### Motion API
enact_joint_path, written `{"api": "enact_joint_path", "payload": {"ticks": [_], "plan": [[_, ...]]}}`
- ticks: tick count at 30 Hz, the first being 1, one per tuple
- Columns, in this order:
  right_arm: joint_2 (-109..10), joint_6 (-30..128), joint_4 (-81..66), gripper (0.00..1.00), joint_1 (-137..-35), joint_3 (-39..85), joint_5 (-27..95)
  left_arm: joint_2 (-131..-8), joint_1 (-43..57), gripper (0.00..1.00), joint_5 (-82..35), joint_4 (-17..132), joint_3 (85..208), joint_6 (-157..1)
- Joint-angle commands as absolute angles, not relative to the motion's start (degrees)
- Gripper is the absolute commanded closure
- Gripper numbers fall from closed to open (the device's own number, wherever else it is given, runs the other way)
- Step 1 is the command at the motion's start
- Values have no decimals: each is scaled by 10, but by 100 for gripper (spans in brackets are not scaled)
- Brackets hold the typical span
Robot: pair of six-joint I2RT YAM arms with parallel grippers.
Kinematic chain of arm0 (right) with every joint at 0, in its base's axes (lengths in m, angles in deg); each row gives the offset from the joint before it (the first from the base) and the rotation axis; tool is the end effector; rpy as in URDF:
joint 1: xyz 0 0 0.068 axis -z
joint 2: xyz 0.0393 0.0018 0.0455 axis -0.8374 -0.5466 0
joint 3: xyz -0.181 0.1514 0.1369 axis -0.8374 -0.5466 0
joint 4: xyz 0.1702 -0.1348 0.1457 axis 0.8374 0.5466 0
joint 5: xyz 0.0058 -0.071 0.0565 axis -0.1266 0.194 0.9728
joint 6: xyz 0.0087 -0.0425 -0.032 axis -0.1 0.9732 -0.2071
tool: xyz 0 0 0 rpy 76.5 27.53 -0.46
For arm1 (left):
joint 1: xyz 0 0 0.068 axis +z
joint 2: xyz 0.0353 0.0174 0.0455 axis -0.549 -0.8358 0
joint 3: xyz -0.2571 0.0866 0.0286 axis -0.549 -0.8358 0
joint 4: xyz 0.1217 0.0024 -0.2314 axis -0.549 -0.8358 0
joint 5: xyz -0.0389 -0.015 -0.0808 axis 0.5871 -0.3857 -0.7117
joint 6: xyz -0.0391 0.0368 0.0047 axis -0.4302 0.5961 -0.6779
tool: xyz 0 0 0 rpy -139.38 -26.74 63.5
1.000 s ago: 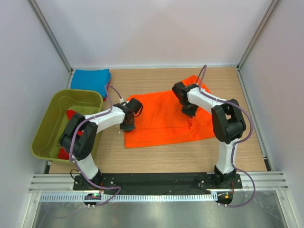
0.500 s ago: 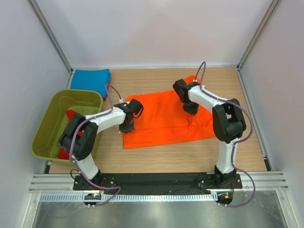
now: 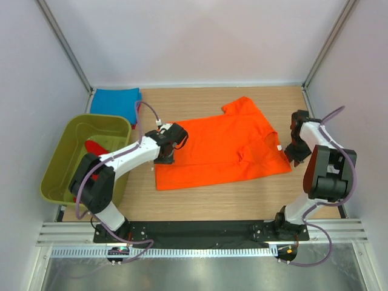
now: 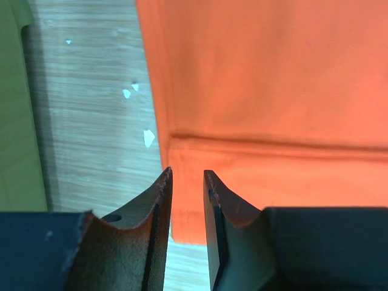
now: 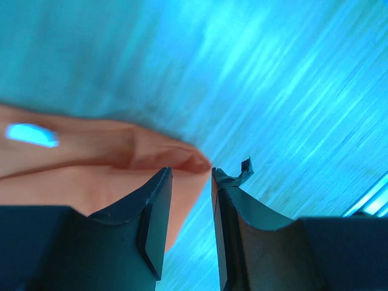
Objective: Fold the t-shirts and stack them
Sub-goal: Fold the tshirt
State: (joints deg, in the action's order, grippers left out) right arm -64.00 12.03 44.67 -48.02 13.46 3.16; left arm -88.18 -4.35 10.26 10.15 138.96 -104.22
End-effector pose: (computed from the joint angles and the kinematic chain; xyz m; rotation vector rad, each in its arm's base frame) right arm 0.2968 -0.0606 0.2044 1.2955 2.5297 -0.5023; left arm 0.2559 -0.1781 0.2059 -0.0772 2.6484 0.2536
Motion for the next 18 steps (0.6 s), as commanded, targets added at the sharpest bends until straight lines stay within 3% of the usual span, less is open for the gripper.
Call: {"api": "enact_joint_path", "payload": {"ticks": [1, 11, 18], "plan": [[-616, 134, 399, 62, -462, 82, 99, -840, -67, 71, 121, 83, 1390, -1055], [-634, 126, 331, 65, -451, 31, 77, -871, -75, 71, 103, 150, 1304, -1077], [-635, 147, 329, 75, -432, 26, 19, -931, -76, 71, 140, 143, 1298, -1084]]}}
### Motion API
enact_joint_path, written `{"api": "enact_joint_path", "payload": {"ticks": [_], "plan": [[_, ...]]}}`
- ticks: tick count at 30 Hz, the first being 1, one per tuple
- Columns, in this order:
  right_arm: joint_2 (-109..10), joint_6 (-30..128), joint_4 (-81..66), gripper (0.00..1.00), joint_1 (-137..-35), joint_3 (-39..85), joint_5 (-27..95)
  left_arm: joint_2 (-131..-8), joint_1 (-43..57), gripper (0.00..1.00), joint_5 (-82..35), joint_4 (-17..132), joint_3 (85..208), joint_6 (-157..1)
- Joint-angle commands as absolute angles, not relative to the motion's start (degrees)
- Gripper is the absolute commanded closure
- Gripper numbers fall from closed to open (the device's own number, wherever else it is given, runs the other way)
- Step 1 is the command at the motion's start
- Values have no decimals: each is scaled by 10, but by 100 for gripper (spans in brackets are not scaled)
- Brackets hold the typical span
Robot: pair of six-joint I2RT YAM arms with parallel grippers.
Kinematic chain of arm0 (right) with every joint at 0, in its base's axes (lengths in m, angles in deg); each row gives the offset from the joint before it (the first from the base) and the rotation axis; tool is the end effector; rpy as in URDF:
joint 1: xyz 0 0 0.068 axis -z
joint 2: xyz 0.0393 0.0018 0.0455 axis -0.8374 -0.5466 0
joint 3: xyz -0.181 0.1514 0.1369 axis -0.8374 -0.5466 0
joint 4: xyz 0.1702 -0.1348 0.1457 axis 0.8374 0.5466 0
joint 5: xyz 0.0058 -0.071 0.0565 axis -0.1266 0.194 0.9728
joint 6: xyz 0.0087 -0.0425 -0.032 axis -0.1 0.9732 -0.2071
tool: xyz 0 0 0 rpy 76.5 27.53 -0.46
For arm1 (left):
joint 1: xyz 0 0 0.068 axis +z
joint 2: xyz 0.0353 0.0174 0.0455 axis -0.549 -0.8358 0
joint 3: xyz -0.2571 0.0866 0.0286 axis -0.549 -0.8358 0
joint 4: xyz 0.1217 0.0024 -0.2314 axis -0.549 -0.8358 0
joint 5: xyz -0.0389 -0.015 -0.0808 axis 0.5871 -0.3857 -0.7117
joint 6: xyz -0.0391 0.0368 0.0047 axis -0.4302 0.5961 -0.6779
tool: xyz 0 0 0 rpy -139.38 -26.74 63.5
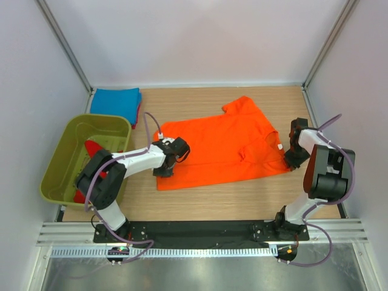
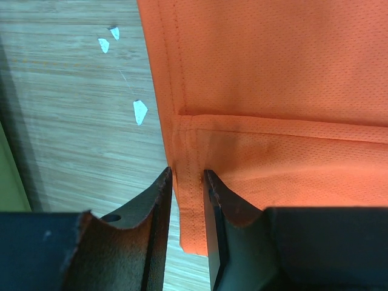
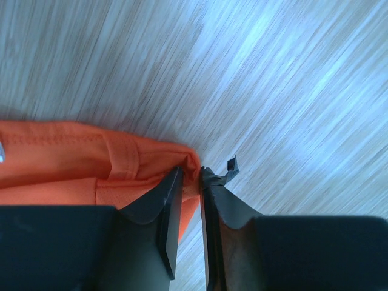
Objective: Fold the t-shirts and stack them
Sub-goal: Fold the tshirt
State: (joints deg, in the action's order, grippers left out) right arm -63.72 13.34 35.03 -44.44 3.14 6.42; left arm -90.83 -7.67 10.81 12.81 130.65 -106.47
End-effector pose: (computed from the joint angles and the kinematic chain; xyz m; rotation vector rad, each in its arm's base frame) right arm 0.2760 -0.0734 0.1623 1.3598 2.5472 -0.4462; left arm 0.2300 -0.1790 0.1569 -0.0098 2.7298 0.3683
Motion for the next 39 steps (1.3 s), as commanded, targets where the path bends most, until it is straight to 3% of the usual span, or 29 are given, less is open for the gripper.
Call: {"api": "enact_joint_path", "payload": {"ticks": [1, 5, 12, 22, 25, 34, 39], "plan": [[-636, 149, 328, 76, -431, 28, 18, -934, -76, 71, 143, 141, 1298, -1085], [-646, 152, 327, 77, -431, 36, 29, -942, -75, 71, 153, 128, 1304, -1089], [-617, 175, 382, 69, -432, 83, 35, -895, -76, 69, 141, 97, 1343, -1085], [-603, 209, 353, 64, -443, 100, 173, -852, -75, 64, 22, 158, 1379, -1064], [-624, 215, 315, 65, -444, 82, 205, -869, -75, 64, -68, 197, 1379, -1065], [-670, 191, 286, 66, -418, 51, 127, -871, -75, 62, -89, 209, 1364, -1068], [-623, 171, 304, 66, -391, 8, 67, -854, -75, 60, -92, 211, 1362, -1068]]}}
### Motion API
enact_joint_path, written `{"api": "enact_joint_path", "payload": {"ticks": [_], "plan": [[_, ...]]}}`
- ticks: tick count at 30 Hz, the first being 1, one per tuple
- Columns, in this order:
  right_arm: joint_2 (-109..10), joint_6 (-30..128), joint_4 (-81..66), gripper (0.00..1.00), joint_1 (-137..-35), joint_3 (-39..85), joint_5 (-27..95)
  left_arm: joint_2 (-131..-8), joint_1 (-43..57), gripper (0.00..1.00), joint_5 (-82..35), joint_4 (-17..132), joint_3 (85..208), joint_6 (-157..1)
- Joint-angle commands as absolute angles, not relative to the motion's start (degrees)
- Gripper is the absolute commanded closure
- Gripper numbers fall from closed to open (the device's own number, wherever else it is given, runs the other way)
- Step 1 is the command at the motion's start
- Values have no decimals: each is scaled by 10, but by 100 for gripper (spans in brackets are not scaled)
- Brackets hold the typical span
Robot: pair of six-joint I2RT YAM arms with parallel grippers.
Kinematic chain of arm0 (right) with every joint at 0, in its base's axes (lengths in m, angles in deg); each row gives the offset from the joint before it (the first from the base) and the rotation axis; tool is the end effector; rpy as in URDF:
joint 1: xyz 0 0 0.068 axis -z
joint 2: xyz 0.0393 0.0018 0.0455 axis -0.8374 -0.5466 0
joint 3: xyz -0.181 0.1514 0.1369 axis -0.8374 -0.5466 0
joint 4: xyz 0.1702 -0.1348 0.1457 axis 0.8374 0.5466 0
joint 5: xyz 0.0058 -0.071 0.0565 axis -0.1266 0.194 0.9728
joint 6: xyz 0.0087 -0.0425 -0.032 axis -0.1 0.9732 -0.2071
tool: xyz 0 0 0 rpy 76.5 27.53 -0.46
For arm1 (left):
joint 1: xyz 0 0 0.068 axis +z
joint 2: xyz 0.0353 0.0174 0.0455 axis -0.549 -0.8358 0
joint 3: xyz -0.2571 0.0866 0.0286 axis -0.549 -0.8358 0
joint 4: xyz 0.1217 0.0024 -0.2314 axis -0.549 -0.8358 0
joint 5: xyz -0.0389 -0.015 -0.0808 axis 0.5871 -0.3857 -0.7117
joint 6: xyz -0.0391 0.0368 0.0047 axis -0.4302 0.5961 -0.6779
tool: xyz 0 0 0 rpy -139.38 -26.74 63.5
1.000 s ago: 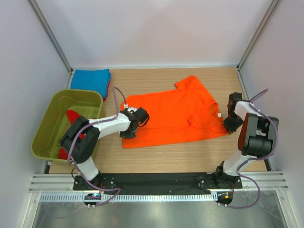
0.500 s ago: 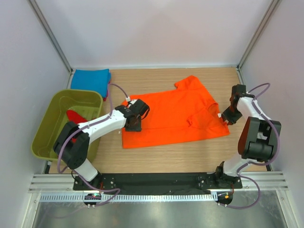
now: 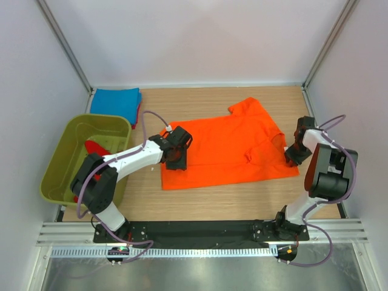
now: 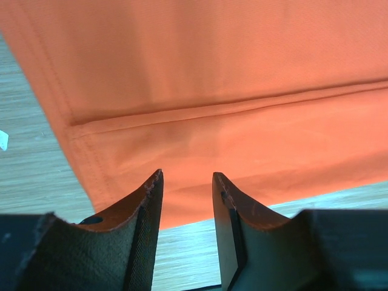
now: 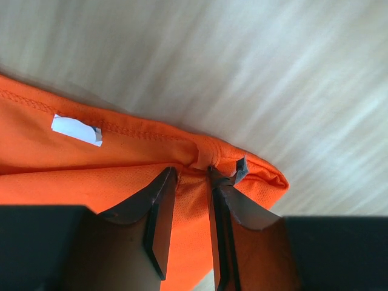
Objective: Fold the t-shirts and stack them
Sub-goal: Fold the tshirt
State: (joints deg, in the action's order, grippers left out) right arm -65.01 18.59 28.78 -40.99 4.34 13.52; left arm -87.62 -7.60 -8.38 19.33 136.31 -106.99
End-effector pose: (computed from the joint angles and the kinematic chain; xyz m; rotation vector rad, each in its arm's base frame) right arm 0.2890 -0.0906 0.1623 1.3076 2.5327 -0.2575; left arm 0.2445 -0.2061 0.1986 -0.0166 2.7559 -0.2343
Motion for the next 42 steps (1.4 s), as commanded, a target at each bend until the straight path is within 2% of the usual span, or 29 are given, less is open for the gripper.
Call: {"api": "enact_joint_path", "payload": {"ticks": [1, 5, 8, 12, 13, 16, 20, 25, 30, 33, 42], "plan": [[-615, 169, 305, 66, -388, 2, 62, -846, -75, 59, -88, 211, 1361, -1066], [-575, 162, 327, 65, -381, -3, 52, -829, -72, 57, -73, 206, 1379, -1050], [-546, 191, 335, 63, -381, 27, 94, -837, -50, 54, -76, 183, 1427, -1019], [-513, 264, 313, 59, -382, 98, 198, -861, 22, 52, -100, 158, 1499, -995], [-508, 265, 302, 55, -386, 105, 227, -866, 38, 51, -107, 160, 1511, -994], [-514, 258, 247, 53, -411, 128, 286, -893, 93, 51, -135, 165, 1564, -992], [-584, 307, 188, 51, -442, 185, 355, -953, 110, 51, -138, 157, 1643, -970], [-704, 352, 200, 49, -443, 306, 428, -1065, 112, 52, -99, 75, 1754, -963], [-764, 365, 172, 45, -451, 365, 445, -1130, 115, 47, -129, 74, 1780, -973], [-826, 402, 153, 30, -448, 420, 486, -1175, 115, 45, -120, 40, 1824, -957], [-987, 477, 207, 27, -439, 576, 531, -1216, 116, 42, -120, 24, 1845, -936]]}}
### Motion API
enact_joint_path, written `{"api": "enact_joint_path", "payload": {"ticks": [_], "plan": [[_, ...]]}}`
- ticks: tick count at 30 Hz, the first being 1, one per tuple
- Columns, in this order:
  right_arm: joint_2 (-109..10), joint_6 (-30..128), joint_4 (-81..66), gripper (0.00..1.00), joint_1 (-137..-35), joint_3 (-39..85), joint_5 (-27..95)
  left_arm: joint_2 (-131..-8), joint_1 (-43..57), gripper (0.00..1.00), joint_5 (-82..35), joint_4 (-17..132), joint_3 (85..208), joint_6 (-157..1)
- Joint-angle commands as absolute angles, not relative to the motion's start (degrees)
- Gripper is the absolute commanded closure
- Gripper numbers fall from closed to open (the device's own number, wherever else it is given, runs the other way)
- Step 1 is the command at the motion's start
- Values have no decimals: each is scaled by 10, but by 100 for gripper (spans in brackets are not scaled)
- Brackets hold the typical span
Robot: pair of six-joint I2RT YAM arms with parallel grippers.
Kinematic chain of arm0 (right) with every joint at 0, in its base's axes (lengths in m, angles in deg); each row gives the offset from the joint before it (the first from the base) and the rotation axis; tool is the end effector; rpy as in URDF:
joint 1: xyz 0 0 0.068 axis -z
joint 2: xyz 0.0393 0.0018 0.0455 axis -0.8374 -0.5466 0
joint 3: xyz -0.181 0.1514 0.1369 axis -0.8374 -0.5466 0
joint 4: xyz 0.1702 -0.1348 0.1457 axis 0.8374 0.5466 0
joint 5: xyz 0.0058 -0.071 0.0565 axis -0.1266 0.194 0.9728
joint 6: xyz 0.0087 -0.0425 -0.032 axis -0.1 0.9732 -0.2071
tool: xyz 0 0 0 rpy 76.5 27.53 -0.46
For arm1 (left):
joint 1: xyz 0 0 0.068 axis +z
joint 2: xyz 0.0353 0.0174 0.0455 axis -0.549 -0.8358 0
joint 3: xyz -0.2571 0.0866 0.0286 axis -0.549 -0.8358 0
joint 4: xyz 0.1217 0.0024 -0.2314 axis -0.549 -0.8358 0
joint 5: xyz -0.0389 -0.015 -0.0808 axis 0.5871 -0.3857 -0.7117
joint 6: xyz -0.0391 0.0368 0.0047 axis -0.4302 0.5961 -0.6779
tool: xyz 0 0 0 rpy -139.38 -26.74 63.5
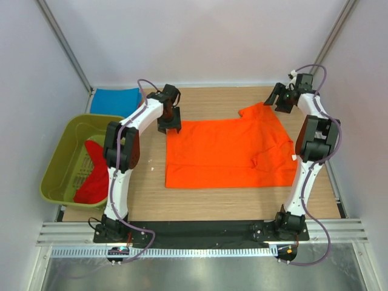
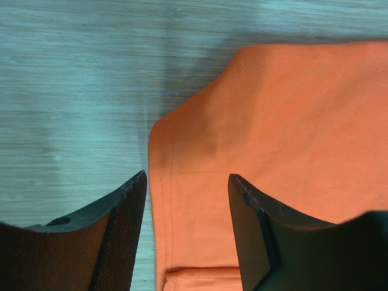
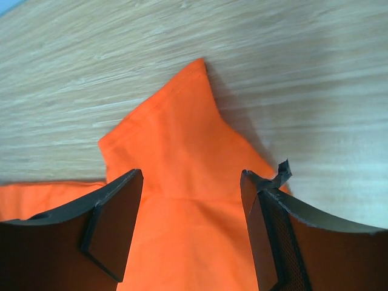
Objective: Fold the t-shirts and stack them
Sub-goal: Fold the tshirt
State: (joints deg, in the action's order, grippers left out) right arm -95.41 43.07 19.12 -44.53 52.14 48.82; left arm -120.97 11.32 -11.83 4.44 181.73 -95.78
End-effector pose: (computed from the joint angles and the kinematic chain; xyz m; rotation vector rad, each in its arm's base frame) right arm 0.4889 -0.0932 0.2095 0.3456 2.3702 0.4709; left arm 0.4344 -0.1730 0.1953 -0.1862 2.7950 -0.1366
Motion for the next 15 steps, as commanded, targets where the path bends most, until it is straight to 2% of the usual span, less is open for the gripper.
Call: {"api": "enact_joint_path", "payload": {"ticks": [1, 15], "plan": [[-995, 484, 210, 27, -438, 585, 542, -1216, 116, 42, -119, 24, 1842, -933], [-1176, 511, 248, 26, -431, 798, 725, -1188, 117, 41, -84, 15, 1850, -912]]}}
